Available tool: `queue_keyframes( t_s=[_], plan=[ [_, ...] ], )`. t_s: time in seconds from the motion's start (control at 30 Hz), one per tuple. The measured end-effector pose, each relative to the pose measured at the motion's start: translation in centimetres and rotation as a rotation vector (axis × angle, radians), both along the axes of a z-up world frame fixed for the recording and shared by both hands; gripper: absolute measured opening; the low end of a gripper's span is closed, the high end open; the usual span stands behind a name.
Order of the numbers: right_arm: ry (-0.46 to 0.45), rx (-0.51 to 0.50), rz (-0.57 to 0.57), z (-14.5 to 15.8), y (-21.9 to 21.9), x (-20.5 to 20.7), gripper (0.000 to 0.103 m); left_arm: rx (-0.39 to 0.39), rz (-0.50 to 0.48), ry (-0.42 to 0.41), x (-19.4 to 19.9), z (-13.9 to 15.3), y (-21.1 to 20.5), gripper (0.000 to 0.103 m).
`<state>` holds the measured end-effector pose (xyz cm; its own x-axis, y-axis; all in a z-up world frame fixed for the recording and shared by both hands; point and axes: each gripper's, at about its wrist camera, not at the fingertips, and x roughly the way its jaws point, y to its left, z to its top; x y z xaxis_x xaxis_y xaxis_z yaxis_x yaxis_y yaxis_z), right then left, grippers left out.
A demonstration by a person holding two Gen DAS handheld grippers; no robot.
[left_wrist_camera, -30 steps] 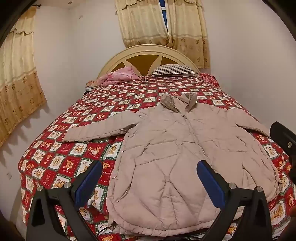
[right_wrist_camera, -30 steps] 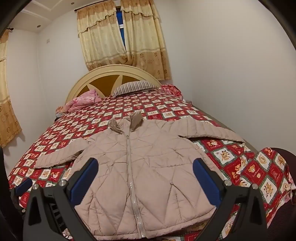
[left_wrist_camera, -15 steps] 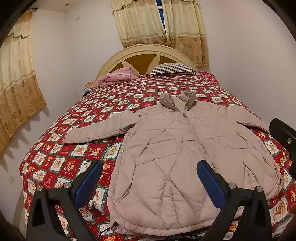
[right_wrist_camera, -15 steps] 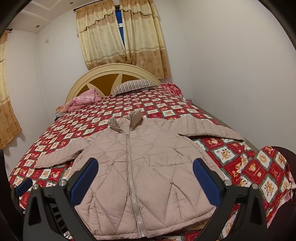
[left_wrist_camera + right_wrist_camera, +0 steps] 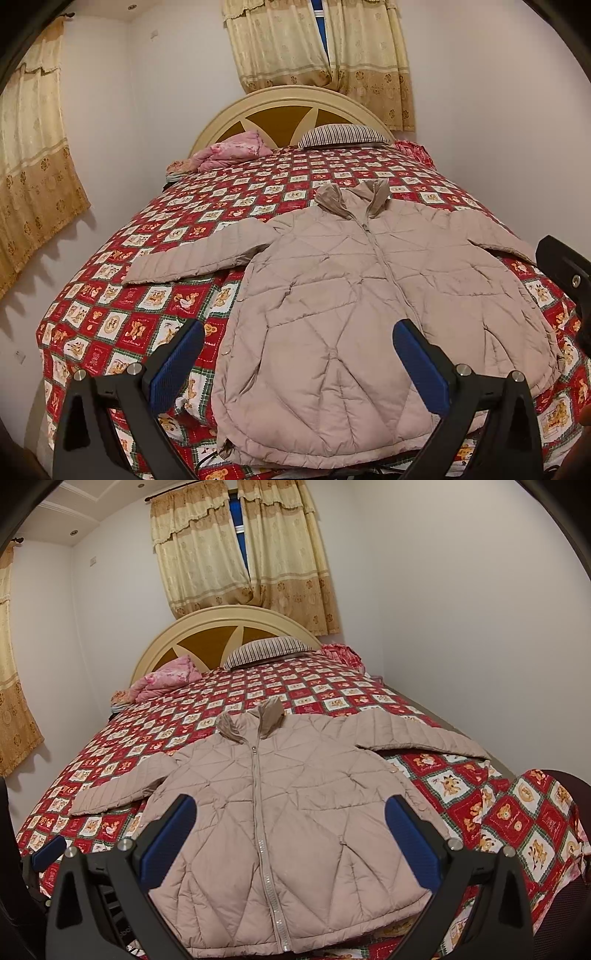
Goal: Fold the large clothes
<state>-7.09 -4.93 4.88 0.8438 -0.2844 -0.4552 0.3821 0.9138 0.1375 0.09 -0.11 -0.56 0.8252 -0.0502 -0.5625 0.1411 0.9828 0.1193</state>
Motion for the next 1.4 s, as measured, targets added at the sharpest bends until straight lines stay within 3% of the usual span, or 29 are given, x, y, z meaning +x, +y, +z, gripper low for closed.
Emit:
queue_keyframes(
  t_s=[1.1,1.4],
  plan=[
    [0.009,0.013,0.002,-1.0,0.3,-0.1,0.103,-0.004,-0.002,0.009,-0.1,-0.2,0.0,0.102],
    [0.016,0.019,-0.002,-1.5,0.4,0.1,0.103,-0.012,-0.01,0.033,0.5,-1.4,-0.5,0.102]
  ],
)
